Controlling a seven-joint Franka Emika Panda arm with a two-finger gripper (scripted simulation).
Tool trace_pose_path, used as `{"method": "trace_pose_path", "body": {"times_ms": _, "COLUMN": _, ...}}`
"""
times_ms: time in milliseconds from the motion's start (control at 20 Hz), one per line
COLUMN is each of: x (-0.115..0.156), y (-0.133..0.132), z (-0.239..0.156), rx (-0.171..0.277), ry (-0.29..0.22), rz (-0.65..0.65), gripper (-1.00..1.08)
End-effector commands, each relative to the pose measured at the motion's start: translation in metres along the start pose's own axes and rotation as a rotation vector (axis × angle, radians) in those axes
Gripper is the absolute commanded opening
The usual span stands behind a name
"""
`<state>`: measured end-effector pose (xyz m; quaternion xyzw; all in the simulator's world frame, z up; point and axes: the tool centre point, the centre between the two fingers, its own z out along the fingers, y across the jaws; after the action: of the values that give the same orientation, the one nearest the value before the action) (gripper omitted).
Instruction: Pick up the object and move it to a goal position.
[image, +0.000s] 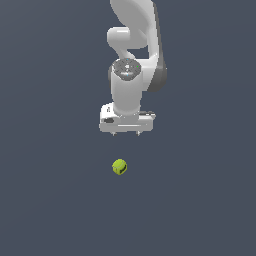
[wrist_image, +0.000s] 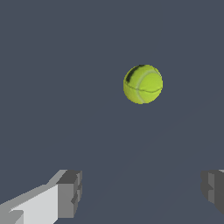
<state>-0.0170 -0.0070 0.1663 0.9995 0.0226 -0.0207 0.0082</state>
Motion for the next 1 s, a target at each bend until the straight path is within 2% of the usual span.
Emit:
{"method": "trace_pose_path", "body": {"times_ms": 0, "x": 0.000, "y": 0.000, "z": 0.000, "rx": -0.001, "ry": -0.001, "rz": -0.001, "gripper": 1.00}}
{"method": "trace_pose_path", "body": {"times_ms": 400, "x": 0.016, "y": 0.005, "z": 0.009, "rx": 0.000, "ry": 0.006, "rz": -0.033, "gripper": 1.00}}
{"method": "trace_pose_path", "body": {"times_ms": 950, "x": 0.067, "y": 0.023, "z": 0.047, "rx": 0.006, "ry": 0.029, "rz": -0.139, "gripper": 1.00}}
